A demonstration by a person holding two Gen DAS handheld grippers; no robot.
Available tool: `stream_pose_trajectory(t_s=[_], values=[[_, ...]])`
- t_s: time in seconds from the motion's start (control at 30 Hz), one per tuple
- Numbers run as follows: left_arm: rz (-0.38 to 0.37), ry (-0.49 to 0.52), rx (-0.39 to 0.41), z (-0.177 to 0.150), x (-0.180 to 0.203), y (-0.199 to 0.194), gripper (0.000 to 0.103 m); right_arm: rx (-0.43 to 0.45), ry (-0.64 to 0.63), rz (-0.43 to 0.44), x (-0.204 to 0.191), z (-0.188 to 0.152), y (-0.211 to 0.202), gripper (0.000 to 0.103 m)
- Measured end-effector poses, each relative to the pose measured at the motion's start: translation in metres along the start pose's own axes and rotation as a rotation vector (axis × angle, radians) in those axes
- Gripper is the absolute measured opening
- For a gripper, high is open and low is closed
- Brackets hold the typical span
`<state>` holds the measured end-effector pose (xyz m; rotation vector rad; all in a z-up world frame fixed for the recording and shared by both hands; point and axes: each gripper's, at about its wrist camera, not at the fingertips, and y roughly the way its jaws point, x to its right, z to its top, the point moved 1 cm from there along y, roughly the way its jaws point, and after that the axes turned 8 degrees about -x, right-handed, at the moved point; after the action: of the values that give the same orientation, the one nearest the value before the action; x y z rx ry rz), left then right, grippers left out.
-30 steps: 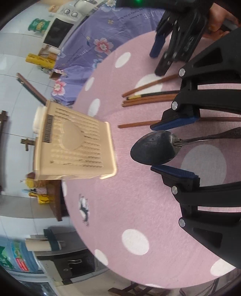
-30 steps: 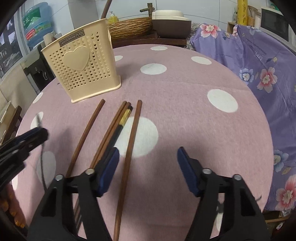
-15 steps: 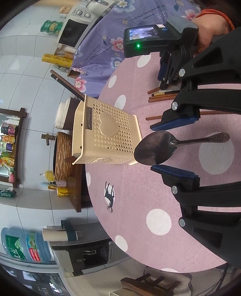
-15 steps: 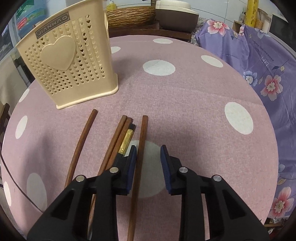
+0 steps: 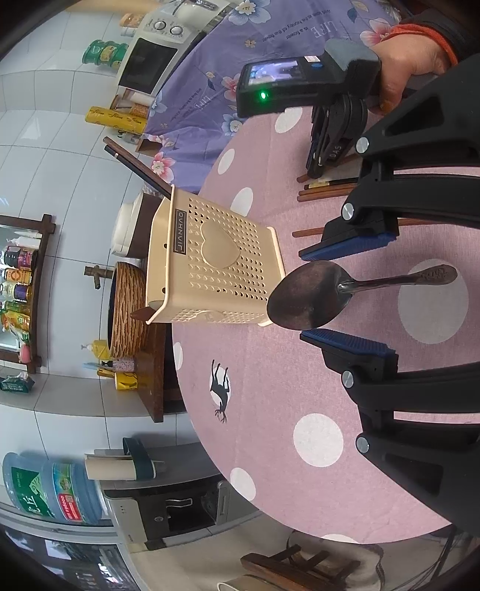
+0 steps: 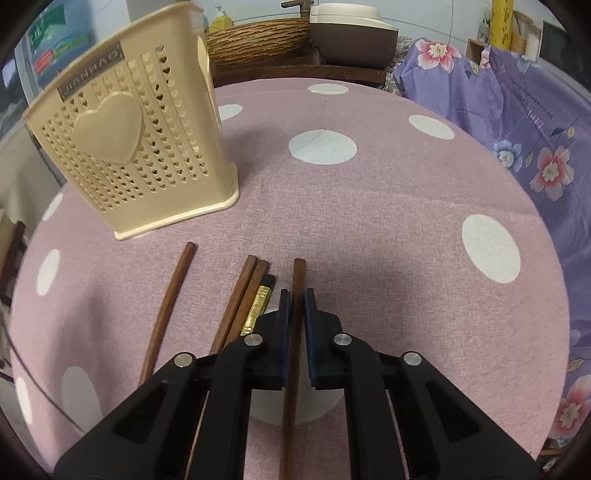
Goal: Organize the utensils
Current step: 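Carry the spoon and chopstick to the beige caddy and drop them in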
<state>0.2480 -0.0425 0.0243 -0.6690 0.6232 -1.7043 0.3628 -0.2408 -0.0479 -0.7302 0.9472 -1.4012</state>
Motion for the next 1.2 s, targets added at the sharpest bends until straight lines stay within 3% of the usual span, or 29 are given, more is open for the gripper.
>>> stream_pose_trajectory(t_s=[0.17, 0.6, 1.0, 1.2], values=[[-0.001, -0.004, 0.007, 0.000, -0.003, -0.002, 0.038, 0.092, 0.006, 0.023, 0.009, -0.002, -0.034, 0.008], [0.006, -0.008, 0.027, 0.002, -0.009, -0.011, 0.038, 0.402, 0.045, 0.157, 0.041, -0.010, -0.188, 0.008], [0.008, -0.004, 0.027, 0.002, -0.009, -0.009, 0.038, 0.415, 0.013, 0.164, 0.042, -0.009, -0.204, 0.008], [-0.029, -0.003, 0.035, 0.010, -0.009, -0.015, 0.038, 0.421, 0.003, 0.215, 0.043, -0.008, -0.219, 0.008]])
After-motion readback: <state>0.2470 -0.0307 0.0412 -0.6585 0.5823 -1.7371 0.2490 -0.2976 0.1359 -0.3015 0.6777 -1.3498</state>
